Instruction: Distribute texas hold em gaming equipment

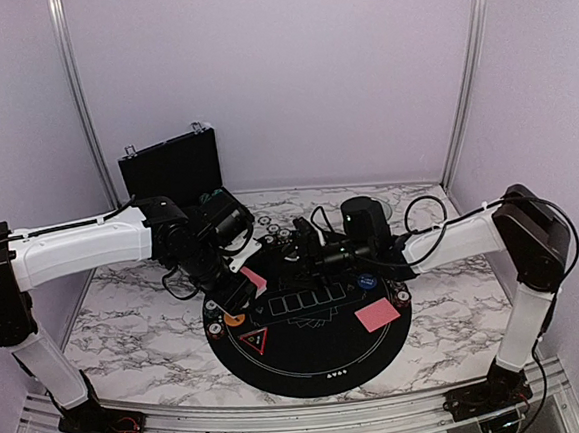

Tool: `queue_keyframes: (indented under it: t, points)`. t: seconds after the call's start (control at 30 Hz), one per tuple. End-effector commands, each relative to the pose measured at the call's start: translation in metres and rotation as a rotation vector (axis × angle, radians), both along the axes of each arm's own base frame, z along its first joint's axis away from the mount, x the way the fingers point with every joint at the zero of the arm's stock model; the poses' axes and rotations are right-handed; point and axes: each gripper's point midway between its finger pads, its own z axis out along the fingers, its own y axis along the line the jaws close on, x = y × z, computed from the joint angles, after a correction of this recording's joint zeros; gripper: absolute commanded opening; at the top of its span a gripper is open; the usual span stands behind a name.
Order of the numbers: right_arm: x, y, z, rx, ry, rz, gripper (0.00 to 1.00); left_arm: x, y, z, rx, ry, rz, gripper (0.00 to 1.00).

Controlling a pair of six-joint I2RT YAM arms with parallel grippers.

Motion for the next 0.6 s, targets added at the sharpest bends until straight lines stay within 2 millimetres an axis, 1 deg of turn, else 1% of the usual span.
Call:
queue_keyframes:
  t: [0.0,0.17,0.43,0.57]
  points:
    - [-0.003,0.017,0.013,0.039,-0.028,0.033,0.68,0.004,-0.005,0.023,-0.056,-0.03,0.002,0.5]
    - [-0.007,0.025,0.01,0.042,-0.022,0.05,0.68,0.004,-0.005,0.024,-0.058,-0.029,0.002,0.5]
    - [-0.011,0.037,0.012,0.056,-0.02,0.07,0.68,0.004,-0.006,0.022,-0.056,-0.026,-0.001,0.5]
    - [-0.014,0.041,0.01,0.055,-0.012,0.082,0.68,0.004,-0.006,0.024,-0.058,-0.031,-0.001,0.5]
